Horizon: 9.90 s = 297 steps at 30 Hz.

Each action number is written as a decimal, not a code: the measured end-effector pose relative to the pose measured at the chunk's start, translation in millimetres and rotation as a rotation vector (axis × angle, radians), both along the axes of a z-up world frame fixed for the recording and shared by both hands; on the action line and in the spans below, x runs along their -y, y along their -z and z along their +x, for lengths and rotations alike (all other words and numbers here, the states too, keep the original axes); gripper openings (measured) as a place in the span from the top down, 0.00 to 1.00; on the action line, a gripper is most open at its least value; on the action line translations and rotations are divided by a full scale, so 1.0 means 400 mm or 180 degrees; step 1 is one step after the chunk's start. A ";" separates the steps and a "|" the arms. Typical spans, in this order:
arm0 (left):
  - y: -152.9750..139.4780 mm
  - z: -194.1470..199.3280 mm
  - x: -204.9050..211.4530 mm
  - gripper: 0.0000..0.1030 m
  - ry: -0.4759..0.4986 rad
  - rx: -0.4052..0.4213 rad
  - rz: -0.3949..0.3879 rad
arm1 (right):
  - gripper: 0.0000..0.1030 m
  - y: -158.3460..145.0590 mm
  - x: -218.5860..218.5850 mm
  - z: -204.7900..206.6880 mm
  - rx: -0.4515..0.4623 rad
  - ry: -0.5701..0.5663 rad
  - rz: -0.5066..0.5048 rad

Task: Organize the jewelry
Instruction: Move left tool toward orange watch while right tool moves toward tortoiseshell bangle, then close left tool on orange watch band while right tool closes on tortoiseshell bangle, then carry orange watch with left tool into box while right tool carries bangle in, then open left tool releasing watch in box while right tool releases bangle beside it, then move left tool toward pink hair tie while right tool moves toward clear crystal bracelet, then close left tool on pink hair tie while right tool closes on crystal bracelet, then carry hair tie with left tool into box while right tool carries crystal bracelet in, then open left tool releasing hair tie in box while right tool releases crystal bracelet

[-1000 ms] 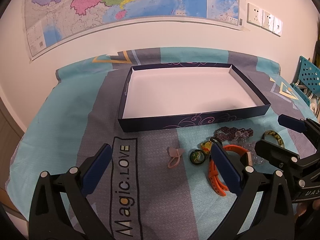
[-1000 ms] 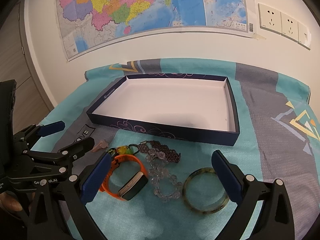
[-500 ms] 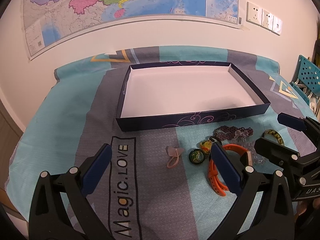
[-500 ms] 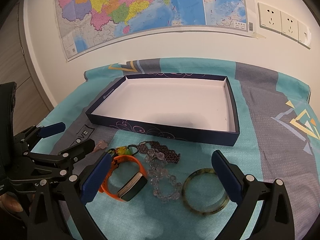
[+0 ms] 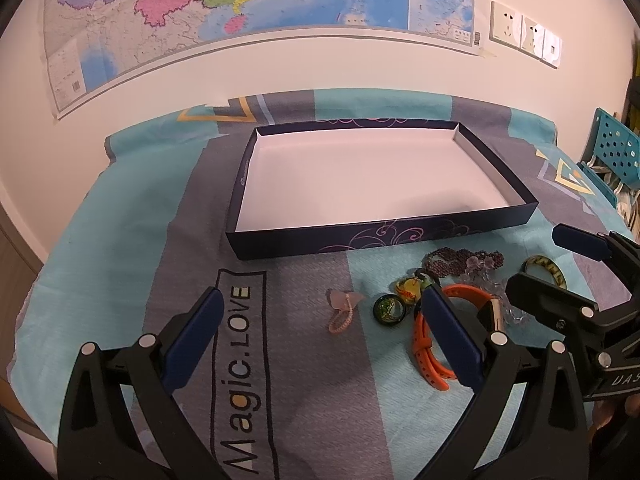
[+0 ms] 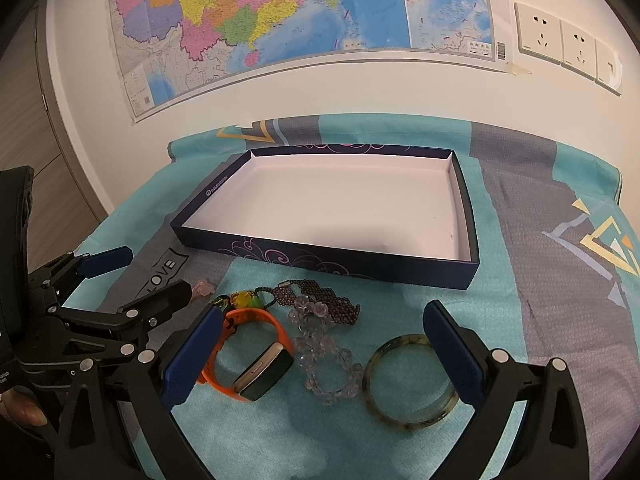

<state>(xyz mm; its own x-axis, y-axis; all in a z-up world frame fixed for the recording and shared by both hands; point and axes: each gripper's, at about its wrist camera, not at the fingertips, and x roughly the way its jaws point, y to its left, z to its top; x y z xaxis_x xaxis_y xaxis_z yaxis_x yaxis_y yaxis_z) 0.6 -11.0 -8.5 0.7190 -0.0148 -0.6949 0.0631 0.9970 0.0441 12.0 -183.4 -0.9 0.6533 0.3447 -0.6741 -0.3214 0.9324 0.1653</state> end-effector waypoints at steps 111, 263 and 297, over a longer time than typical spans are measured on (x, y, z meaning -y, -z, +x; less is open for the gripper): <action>-0.021 0.487 0.022 0.89 0.1222 -0.0317 0.0132 | 0.94 0.040 0.047 0.557 -0.0553 0.0250 0.0128; -0.040 0.085 -0.087 0.96 0.1073 -0.0117 -0.0750 | 0.90 -0.078 0.086 0.144 0.0150 -0.0538 0.0248; 0.036 0.397 -0.023 0.96 0.0951 -0.0452 -0.0509 | 0.90 0.043 -0.032 0.447 -0.0196 -0.0518 -0.0130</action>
